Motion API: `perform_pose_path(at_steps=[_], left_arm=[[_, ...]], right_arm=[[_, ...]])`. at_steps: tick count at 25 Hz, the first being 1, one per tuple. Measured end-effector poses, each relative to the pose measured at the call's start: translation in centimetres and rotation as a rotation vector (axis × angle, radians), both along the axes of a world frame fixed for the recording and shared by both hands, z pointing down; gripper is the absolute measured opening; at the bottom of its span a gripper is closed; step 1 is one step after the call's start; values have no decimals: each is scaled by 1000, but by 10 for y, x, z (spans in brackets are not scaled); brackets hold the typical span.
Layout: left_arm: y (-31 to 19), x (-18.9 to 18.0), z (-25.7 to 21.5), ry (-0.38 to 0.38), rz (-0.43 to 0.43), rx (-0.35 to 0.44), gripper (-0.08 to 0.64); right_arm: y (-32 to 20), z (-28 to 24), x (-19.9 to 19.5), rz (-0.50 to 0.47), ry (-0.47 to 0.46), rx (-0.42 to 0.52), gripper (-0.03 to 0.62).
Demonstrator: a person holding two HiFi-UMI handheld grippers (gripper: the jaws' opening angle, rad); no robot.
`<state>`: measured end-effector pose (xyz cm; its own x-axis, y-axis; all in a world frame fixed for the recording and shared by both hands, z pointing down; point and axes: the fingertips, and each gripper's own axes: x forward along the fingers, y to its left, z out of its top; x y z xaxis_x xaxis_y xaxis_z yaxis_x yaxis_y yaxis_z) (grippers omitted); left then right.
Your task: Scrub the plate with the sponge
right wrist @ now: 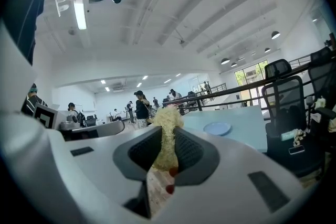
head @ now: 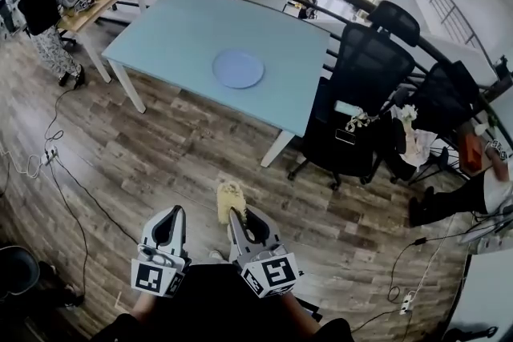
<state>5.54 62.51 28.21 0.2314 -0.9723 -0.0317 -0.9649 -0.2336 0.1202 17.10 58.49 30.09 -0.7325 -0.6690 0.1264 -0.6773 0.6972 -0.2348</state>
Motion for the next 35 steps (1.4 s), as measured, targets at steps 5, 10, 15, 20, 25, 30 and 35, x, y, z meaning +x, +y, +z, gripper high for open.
perform_pose_path(at_steps=[5, 10, 15, 20, 25, 30, 35], left_arm=[[-34, -2, 0, 19, 18, 0, 0], [-60, -6, 2, 6, -5, -17, -2], [-86, -8, 1, -14, -29, -10, -1], [-119, -5, 3, -12, -59, -23, -2], [-143, -5, -1, -10, -94, -33, -2], [-173, -2, 7, -39, -105, -60, -2], [-200, 7, 0, -11, -103, -29, -2]], right_arm=[[-35, 3, -2, 13, -4, -19, 71], [-64, 5, -4, -4, -12, -31, 71], [-95, 3, -11, -43, -61, -58, 71], [-133, -2, -17, -84, -53, -34, 72], [-159, -5, -19, -114, -45, -30, 72], [-192, -1, -16, -121, -49, -37, 72], [-216, 2, -10, -131, -51, -43, 72]])
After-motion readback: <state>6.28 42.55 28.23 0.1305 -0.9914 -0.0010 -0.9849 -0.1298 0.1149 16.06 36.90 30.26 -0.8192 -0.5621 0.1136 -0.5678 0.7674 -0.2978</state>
